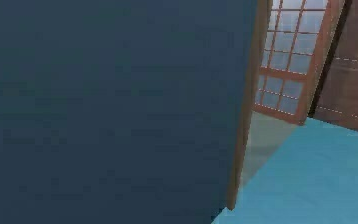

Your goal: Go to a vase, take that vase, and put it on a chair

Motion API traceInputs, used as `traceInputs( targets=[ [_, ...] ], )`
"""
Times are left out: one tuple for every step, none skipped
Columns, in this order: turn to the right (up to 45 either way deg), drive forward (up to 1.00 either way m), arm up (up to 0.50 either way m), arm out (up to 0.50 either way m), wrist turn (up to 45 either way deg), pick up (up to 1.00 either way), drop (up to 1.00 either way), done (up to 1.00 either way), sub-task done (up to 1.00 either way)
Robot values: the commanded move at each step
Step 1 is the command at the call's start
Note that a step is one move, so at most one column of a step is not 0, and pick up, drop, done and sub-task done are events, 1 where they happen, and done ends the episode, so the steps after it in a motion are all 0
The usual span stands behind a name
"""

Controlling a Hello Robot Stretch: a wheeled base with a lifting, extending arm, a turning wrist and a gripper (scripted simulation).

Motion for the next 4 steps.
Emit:
traceInputs(
  targets=[
    [45.0, 0.00, 0.00, 0.00, 0.0, 0.00, 0.00, 0.00, 0.00],
    [45.0, 0.00, 0.00, 0.00, 0.0, 0.00, 0.00, 0.00, 0.00],
    [33.0, 0.00, 0.00, 0.00, 0.0, 0.00, 0.00, 0.00, 0.00],
    [0.0, 0.20, 0.00, 0.00, 0.0, 0.00, 0.00, 0.00, 0.00]
  ],
)
